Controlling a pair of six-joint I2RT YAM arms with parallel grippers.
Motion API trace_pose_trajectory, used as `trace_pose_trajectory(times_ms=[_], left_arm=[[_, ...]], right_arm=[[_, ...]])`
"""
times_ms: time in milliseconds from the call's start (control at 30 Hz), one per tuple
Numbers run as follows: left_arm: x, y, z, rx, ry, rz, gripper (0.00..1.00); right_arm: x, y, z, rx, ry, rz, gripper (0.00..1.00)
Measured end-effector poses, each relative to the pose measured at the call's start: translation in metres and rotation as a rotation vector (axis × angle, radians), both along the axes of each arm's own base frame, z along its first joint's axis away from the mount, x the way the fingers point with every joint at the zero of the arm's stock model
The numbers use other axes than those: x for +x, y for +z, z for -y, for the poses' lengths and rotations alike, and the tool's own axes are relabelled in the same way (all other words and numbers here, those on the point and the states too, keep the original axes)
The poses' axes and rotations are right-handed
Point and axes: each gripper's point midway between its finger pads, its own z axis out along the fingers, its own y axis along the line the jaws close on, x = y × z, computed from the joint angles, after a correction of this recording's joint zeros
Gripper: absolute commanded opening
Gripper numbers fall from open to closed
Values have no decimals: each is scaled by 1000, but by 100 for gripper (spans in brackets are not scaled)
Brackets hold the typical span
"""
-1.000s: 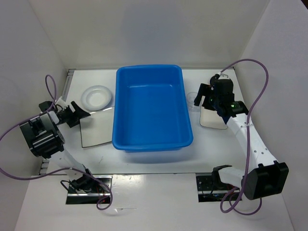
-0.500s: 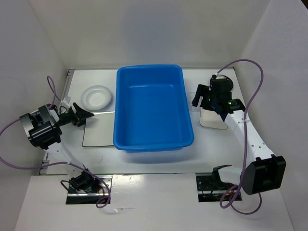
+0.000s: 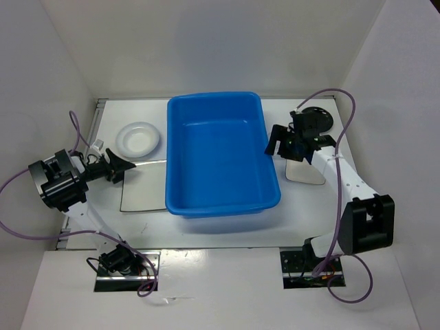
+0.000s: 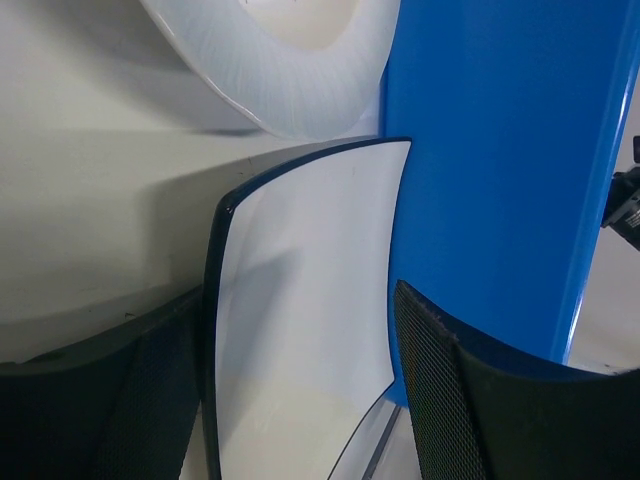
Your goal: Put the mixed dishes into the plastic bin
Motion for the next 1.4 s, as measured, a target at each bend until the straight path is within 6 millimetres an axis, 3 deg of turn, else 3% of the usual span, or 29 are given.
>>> trace_pose_trajectory(times_ms=[100,167,333,367,533,667,733,767,833,1133,1200,1300,1400], left_arm=[[-2,0,1,-1,-5,-2,78],[-2,0,1,-3,-5,-5,76],[-4,-1,2,-6,-7,-14,76],[-4,0,3,-9,-7,-18,76],[-6,1,4,-5,-7,-28,76],[-9,1,5,34,-10,-26,75],[-10,1,4,50,-12,-22,69],[-11,1,4,56,-12,-23,63],[-12,-5,4,85,-16,-32,42],[-16,-13,26,117,-82,-62,43],[-17,-13,28,117,-86,-65,36],[-17,-7,30,89,-85,-53,1],[-17,6,35,59,-84,-46,0]], right_arm=[[4,-4,-3,10,9,-1,83],[6,-8,-6,20,20,-10,74],[7,-20,-19,71,65,-48,41],[7,-21,-23,81,77,-53,30],[8,-24,-34,121,140,-55,7],[14,-24,-37,140,148,-46,7],[17,-24,-38,146,151,-44,7],[18,-24,-39,148,152,-43,7],[19,-24,-39,149,153,-38,7],[21,-24,-39,148,155,-33,8],[21,-24,-39,149,155,-32,8],[24,-23,-37,139,151,-20,9],[25,-23,-36,136,152,-15,10]])
